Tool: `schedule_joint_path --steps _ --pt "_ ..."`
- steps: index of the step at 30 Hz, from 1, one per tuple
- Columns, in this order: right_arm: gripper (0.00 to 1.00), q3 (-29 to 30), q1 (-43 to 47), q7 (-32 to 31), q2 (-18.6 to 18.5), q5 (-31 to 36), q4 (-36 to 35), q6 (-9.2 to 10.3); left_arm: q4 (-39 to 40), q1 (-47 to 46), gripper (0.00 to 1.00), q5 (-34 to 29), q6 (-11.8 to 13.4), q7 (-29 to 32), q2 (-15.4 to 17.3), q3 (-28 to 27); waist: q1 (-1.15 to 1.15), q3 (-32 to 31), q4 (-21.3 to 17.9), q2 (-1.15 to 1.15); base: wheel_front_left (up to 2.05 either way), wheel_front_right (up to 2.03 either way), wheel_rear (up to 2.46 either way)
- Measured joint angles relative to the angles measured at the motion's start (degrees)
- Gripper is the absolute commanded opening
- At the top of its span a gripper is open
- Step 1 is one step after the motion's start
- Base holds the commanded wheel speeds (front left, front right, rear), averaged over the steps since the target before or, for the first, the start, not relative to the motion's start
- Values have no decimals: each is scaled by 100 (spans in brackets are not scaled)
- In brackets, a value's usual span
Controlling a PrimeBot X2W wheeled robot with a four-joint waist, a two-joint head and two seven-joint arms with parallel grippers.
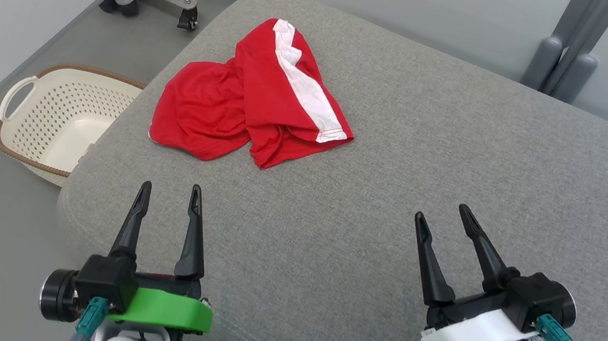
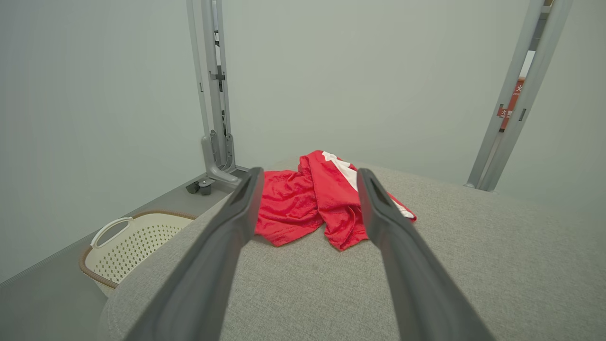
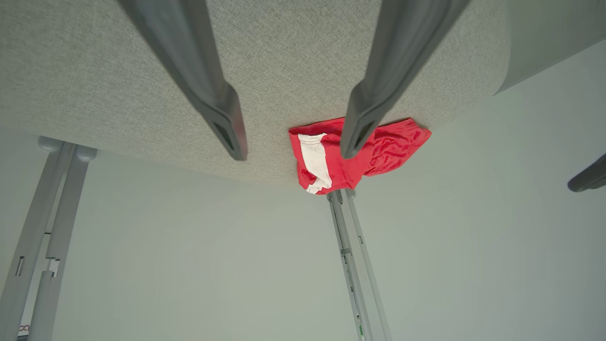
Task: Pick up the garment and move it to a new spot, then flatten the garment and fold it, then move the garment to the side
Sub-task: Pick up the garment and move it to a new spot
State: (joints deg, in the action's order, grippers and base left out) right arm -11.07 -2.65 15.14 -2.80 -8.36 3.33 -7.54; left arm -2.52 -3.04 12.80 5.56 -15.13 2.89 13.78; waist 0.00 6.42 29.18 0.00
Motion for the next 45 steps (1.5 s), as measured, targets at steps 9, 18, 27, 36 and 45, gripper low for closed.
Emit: schedule_joint_path --steps 9,18,27,36,45 --pt "100 -57 -1 0 0 -11 2 0 32 -3 100 -35 1 0 0 -104 0 28 -22 0 0 0 0" --pt "100 -32 -149 0 2 141 -74 1 -13 -322 100 -275 52 0 -1 -587 0 259 -121 0 0 0 0" --pt "100 110 -266 0 -156 412 -307 0 -1322 -1334 100 -519 -334 0 310 -1081 0 680 -301 0 0 0 0" --pt "100 361 -501 -99 -626 614 -850 0 -3356 -2816 100 -597 -813 514 847 -933 0 1301 -538 0 0 0 0" --pt "100 546 -556 -355 -970 706 -1372 0 -5005 -4146 100 -520 -1212 1272 1143 -624 -1 1962 -795 0 0 0 0"
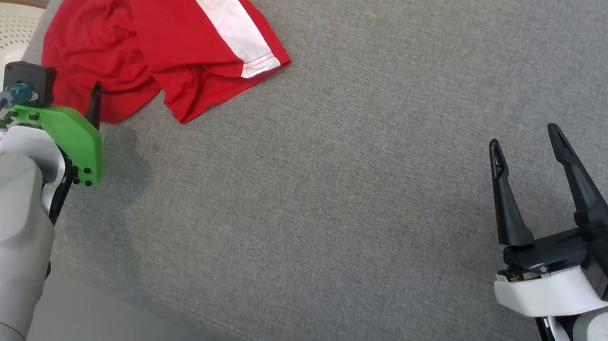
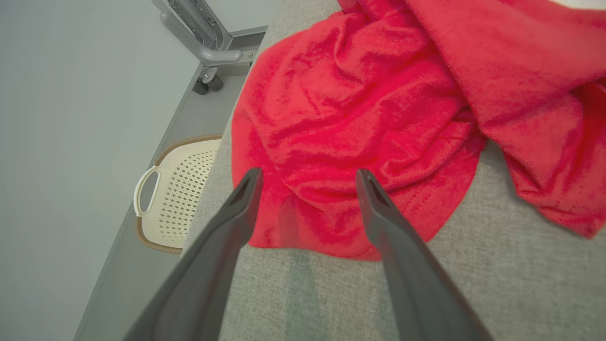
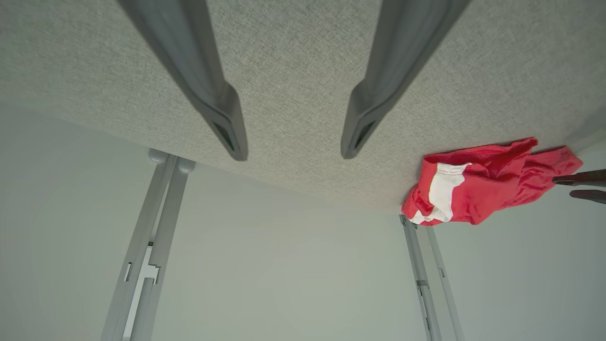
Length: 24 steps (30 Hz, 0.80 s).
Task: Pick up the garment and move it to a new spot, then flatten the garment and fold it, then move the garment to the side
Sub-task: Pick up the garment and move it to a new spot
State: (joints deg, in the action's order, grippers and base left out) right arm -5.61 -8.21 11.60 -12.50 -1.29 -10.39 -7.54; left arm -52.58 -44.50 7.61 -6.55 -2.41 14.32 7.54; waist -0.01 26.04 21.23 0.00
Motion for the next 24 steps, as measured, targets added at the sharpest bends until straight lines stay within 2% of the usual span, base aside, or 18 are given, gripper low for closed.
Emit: schedule_joint_path --steps 6,12,13,14,18,24 --pt "100 -37 -30 -43 -59 24 -100 0 -859 -525 100 -4 -48 283 146 163 0 277 -176 0 0 0 0" --pt "100 -44 -29 -41 -49 44 -96 0 -1376 -803 100 186 -57 381 196 218 0 378 -321 0 0 0 0" --pt "100 -42 -29 -40 -49 44 -93 0 -1450 -828 37 235 -57 374 193 212 0 385 -333 0 0 0 0" --pt "100 -40 -29 -38 -51 44 -89 0 -1492 -842 0 266 -63 374 193 236 0 387 -339 0 0 0 0" --pt "100 -35 -30 -11 0 37 -64 0 -1558 -871 0 442 -75 261 132 414 0 348 -335 0 0 0 0" --pt "100 -64 -47 62 105 4 85 0 -1461 -977 0 649 -83 -196 352 658 0 178 -304 0 0 0 0"
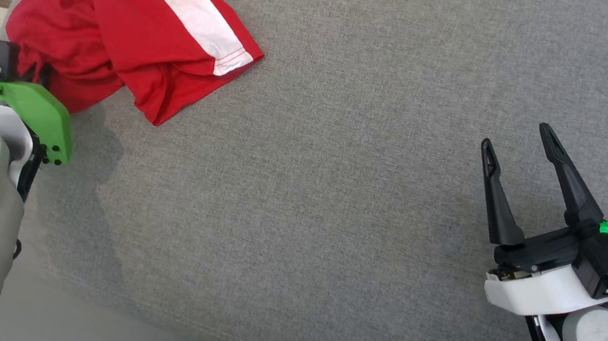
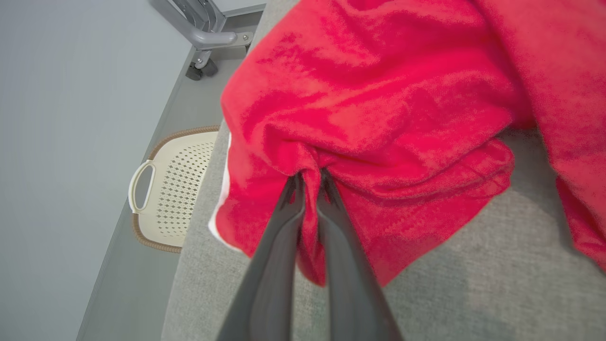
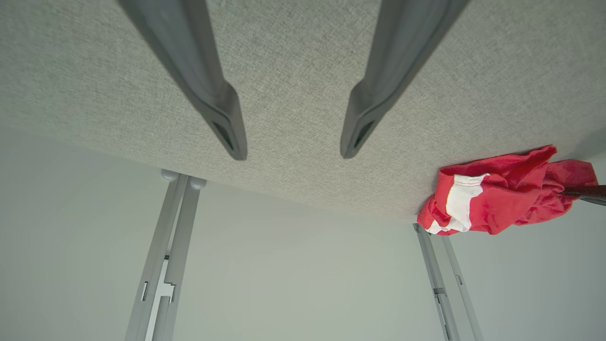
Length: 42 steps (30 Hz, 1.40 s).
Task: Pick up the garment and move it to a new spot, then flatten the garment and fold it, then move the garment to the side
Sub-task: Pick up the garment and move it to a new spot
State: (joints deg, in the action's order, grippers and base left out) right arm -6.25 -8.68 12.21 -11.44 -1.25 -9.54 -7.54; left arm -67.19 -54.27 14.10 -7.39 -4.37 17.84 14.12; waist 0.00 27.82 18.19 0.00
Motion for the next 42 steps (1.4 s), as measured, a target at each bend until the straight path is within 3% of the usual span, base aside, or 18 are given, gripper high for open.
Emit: schedule_joint_path --steps 7,15,19,26,33,38,42 --pt "100 -52 -37 140 190 -35 253 0 489 -155 0 319 0 -757 159 100 0 -317 -4 0 0 0 0" --pt "100 -49 -2 252 423 -111 517 0 2076 -186 0 816 0 -982 108 222 0 -800 -66 0 0 0 0" --pt "100 -54 26 260 504 -123 597 0 3022 -161 0 867 101 -824 10 263 1 -1034 -123 0 0 0 0" --pt "100 -126 24 278 633 -170 605 0 4634 135 0 732 660 -368 -288 477 0 -1279 -387 0 0 0 0" --pt "100 -133 2 281 731 -215 558 1 5383 291 0 641 1020 23 -633 770 1 -1384 -846 0 0 0 0" --pt "100 -121 -32 283 786 -260 533 1 5640 200 0 647 1049 114 -801 904 0 -1402 -1238 0 0 0 0" --pt "100 -74 -35 283 821 -298 500 0 5826 183 0 649 890 258 -891 1171 0 -1402 -1533 0 0 0 0"
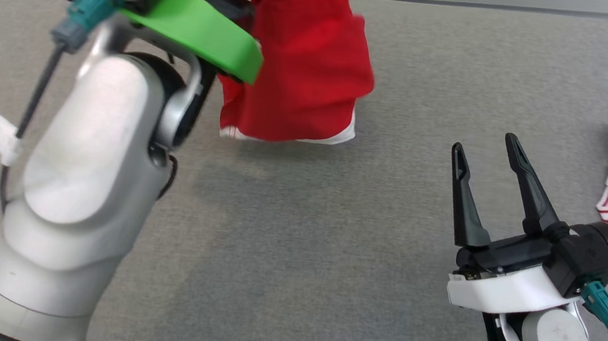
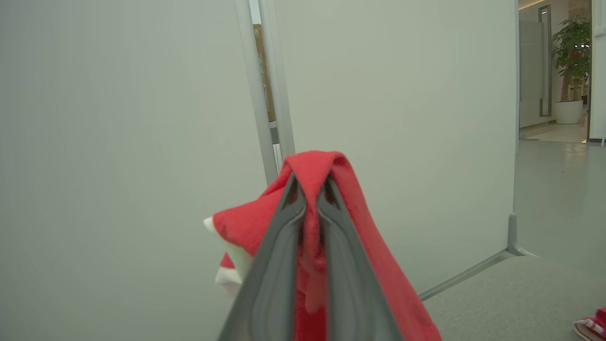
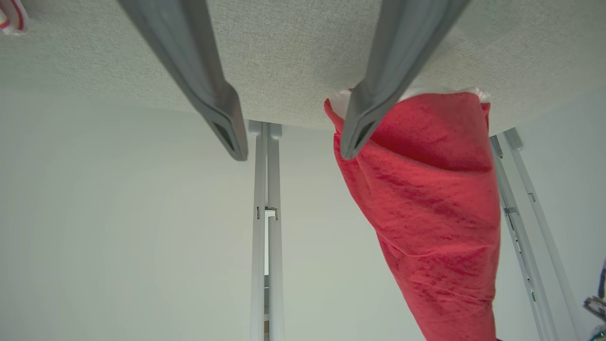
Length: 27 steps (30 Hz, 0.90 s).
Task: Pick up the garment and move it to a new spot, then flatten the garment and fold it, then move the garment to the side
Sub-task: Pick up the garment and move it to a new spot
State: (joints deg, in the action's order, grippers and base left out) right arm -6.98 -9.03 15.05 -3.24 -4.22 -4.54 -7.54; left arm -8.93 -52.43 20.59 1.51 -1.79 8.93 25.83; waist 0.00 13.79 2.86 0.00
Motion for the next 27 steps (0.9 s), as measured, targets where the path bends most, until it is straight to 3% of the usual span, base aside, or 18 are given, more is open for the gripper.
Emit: schedule_joint_path --steps 8,13,16,17,18,19,27 --pt "100 25 -2 0 30 -99 -19 0 207 72 0 -299 -31 283 -109 581 0 32 -528 0 0 0 0" --pt "100 7 -29 1 30 -257 -48 1 -369 297 0 -717 8 301 -269 1259 0 76 -759 0 0 0 0" --pt "100 -78 -82 1 35 -293 -44 0 -954 344 0 -1136 254 -78 -403 1644 0 110 -902 0 0 0 0" --pt "100 -96 -88 0 38 -311 -43 0 -1083 376 6 -1157 315 -185 -449 1719 0 117 -943 0 0 0 0" --pt "100 -74 -95 1 41 -328 -45 0 -1216 482 64 -1034 323 -265 -524 1826 0 125 -996 0 0 0 0" --pt "100 -38 -96 0 37 -343 -48 0 -1328 602 100 -956 331 -352 -570 1970 0 134 -1046 0 0 0 0" --pt "100 -4 -90 0 33 -409 -36 1 -1399 606 100 -213 530 -725 -617 2849 0 193 -1221 0 0 0 0"
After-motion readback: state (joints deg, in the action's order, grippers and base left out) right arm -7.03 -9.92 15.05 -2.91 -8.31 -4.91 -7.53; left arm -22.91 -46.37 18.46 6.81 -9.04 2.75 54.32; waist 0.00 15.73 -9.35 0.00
